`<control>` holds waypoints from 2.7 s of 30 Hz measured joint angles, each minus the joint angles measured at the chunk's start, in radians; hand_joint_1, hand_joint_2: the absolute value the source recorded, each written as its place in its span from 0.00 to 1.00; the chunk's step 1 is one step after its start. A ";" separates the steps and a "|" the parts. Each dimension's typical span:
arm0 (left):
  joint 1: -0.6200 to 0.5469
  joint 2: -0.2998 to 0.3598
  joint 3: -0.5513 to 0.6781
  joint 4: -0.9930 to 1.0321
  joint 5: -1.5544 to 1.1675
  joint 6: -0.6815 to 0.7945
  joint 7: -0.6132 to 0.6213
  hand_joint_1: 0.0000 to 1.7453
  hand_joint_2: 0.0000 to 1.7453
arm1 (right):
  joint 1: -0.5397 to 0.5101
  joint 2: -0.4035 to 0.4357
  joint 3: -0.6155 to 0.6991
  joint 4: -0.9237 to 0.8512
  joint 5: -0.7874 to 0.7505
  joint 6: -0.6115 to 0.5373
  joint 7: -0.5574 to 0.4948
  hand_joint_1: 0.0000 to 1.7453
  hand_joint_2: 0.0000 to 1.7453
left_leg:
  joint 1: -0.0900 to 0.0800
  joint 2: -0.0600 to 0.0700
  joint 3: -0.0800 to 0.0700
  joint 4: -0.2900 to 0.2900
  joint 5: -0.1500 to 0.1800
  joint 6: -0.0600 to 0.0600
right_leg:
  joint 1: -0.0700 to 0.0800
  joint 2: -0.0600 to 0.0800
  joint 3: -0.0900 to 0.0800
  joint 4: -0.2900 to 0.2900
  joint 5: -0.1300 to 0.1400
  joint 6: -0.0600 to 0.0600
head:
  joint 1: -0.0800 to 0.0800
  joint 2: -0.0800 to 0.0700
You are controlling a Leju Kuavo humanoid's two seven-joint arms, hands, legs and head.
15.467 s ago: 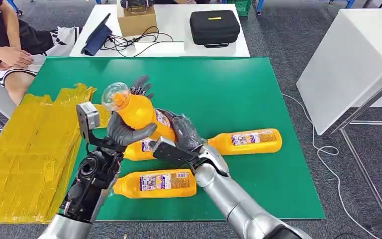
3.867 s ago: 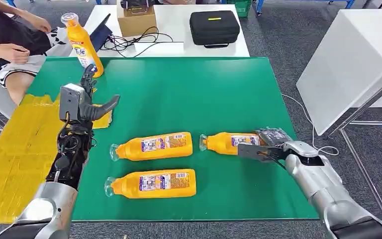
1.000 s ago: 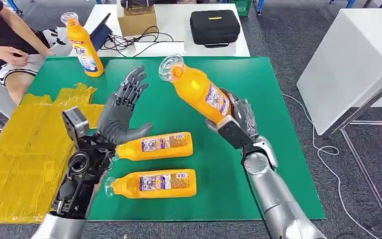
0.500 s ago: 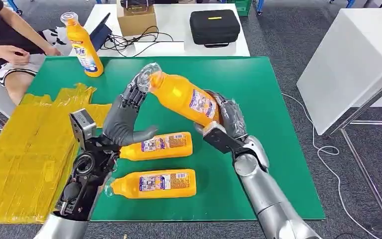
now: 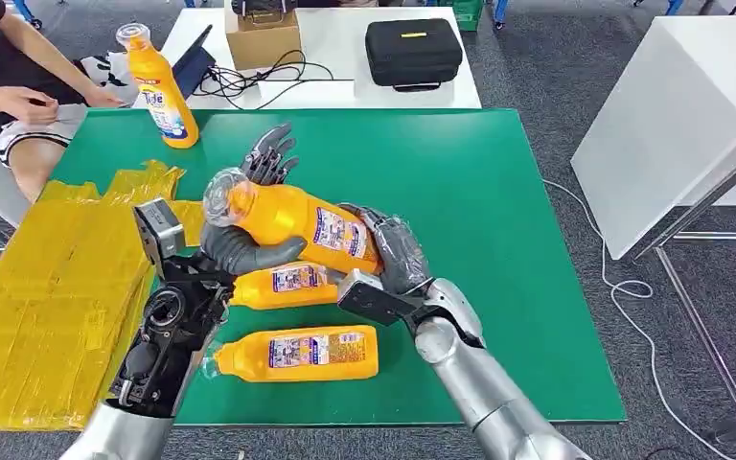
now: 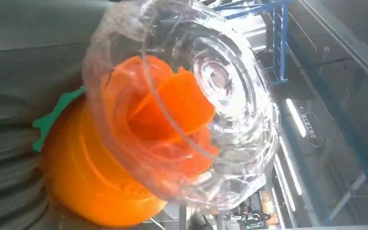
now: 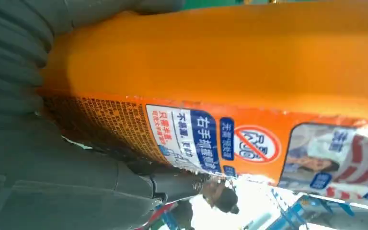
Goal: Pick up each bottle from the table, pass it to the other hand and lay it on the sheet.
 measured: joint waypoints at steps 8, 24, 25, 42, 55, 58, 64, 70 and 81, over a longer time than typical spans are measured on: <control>0.002 0.000 -0.006 0.000 0.006 -0.005 0.000 0.00 1.00 | -0.020 0.003 0.025 0.043 -0.061 0.039 -0.020 1.00 1.00 | 0.000 0.000 0.000 0.000 0.000 0.000 | 0.000 0.000 0.000 0.000 0.000 0.000 | 0.000 0.000; 0.003 0.000 -0.016 0.000 -0.010 0.009 -0.003 1.00 1.00 | -0.027 0.005 0.030 0.064 -0.093 0.036 -0.023 1.00 1.00 | 0.000 0.000 0.000 0.000 0.000 0.000 | 0.000 0.000 0.000 0.000 0.000 0.000 | 0.000 0.000; 0.003 0.000 -0.016 0.000 -0.011 0.010 -0.004 1.00 1.00 | -0.027 0.005 0.030 0.064 -0.095 0.035 -0.021 1.00 1.00 | 0.000 0.000 0.000 0.000 0.000 0.000 | 0.000 0.000 0.000 0.000 0.000 0.000 | 0.000 0.000; 0.001 0.000 -0.024 0.000 -0.014 0.010 -0.004 1.00 1.00 | -0.024 0.002 0.029 0.058 -0.099 0.019 -0.017 1.00 1.00 | 0.000 0.000 0.000 0.000 0.000 0.000 | 0.000 0.000 0.000 0.000 0.000 0.000 | 0.000 0.000; -0.001 0.000 -0.031 -0.015 -0.014 0.007 -0.006 1.00 1.00 | -0.006 -0.010 0.024 0.002 -0.104 0.011 -0.015 0.75 1.00 | 0.000 0.000 0.000 0.000 0.000 0.000 | 0.000 0.000 0.000 0.000 0.000 0.000 | 0.000 0.000; -0.002 0.000 -0.032 -0.017 -0.014 0.007 -0.006 1.00 1.00 | -0.003 -0.013 0.023 -0.006 -0.104 0.011 -0.015 0.75 1.00 | 0.000 0.000 0.000 0.000 0.000 0.000 | 0.000 0.000 0.000 0.000 0.000 0.000 | 0.000 0.000; -0.002 0.000 -0.034 -0.020 -0.015 0.008 -0.006 1.00 1.00 | 0.001 -0.013 0.023 -0.018 -0.105 0.008 -0.019 0.00 1.00 | 0.000 0.000 0.000 0.000 0.000 0.000 | 0.000 0.000 0.000 0.000 0.000 0.000 | 0.000 0.000; 0.001 0.000 -0.028 -0.020 -0.024 0.016 0.000 1.00 1.00 | 0.027 -0.021 0.026 -0.107 -0.108 -0.003 -0.024 0.00 1.00 | 0.000 0.000 0.000 0.000 0.000 0.000 | 0.000 0.000 0.000 0.000 0.000 0.000 | 0.000 0.000; 0.000 0.003 0.020 -0.020 -0.031 0.067 0.003 1.00 1.00 | 0.045 -0.039 0.026 -0.204 -0.130 -0.019 -0.035 0.00 1.00 | 0.000 0.000 0.000 0.000 0.000 0.000 | 0.000 0.000 0.000 0.000 0.000 0.000 | 0.000 0.000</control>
